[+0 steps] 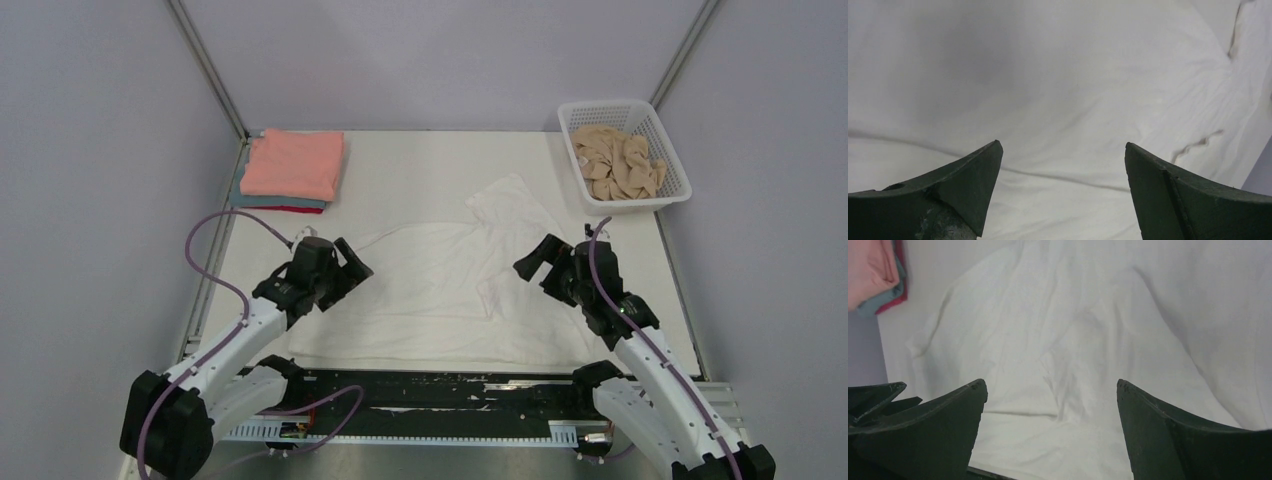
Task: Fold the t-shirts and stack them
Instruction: Grab the side of the flattened tshirt furthest away from the robot with both arms
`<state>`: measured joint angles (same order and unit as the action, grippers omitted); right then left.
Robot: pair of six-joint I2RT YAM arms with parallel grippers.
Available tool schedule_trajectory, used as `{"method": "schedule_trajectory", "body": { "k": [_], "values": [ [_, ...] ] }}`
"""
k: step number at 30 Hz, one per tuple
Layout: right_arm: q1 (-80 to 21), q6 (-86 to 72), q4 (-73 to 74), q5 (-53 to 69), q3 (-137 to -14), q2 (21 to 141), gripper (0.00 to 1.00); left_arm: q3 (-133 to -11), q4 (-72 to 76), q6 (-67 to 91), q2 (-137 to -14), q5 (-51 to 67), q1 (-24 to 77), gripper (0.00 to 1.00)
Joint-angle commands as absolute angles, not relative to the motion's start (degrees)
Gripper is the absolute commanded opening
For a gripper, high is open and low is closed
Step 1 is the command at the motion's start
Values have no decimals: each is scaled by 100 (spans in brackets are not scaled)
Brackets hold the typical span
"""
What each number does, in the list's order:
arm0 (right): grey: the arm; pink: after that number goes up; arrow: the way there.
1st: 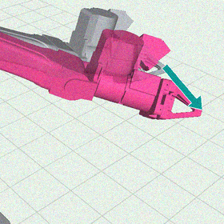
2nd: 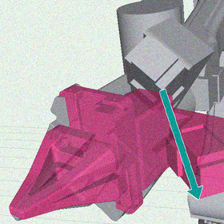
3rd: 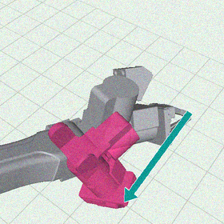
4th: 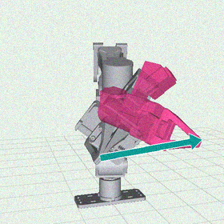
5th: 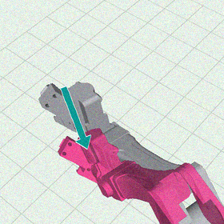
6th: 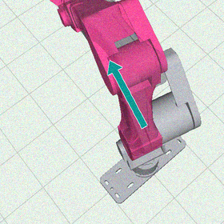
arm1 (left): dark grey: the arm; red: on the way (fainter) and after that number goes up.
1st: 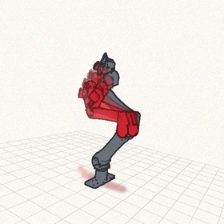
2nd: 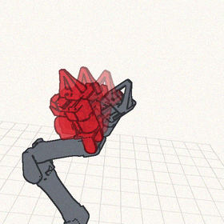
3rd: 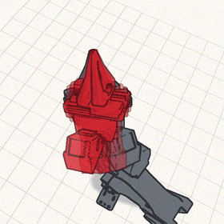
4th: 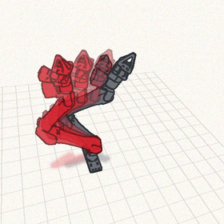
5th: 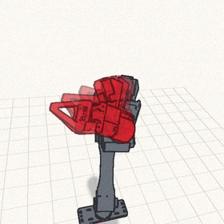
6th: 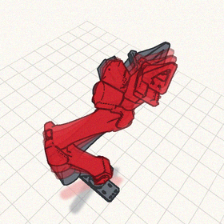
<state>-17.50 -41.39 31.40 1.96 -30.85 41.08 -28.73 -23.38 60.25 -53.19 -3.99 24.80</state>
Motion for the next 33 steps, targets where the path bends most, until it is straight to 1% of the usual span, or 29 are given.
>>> {"method": "schedule_trajectory", "body": {
  "k": [1,7,13,17,18,22,25,26,30,33],
  "values": [
    [-1769,-4117,2077,-556,-3446,4455,100,-3543,-2390,5623,-6141,-853,1837,100],
    [-1754,-3667,1840,-762,-3914,5404,100,-4454,-2502,5284,-7525,-892,1127,100],
    [-1746,-3455,1762,-846,-4209,6076,100,-4431,-2222,5258,-7892,-906,797,99],
    [-1723,-3381,1747,-898,-4287,6329,100,-4439,-1954,5236,-8132,-659,651,92],
    [-1711,-3380,1739,-904,-4315,6370,100,-4443,-1868,5220,-8192,-624,640,87],
    [-1690,-3355,1709,-914,-4381,6480,100,-4526,-1706,5186,-8393,-507,633,75],
    [-1689,-3315,1705,-901,-4397,6526,100,-4685,-1728,5170,-8557,-570,623,70],
    [-1684,-3314,1707,-903,-4401,6530,100,-4751,-1777,5173,-8617,-641,623,67],
    [-1657,-3298,1711,-921,-4407,6535,100,-4889,-1760,5161,-8749,-815,606,65],
    [-1651,-3296,1705,-916,-4423,6548,100,-5026,-1727,5138,-8888,-871,583,61]
  ]
}}
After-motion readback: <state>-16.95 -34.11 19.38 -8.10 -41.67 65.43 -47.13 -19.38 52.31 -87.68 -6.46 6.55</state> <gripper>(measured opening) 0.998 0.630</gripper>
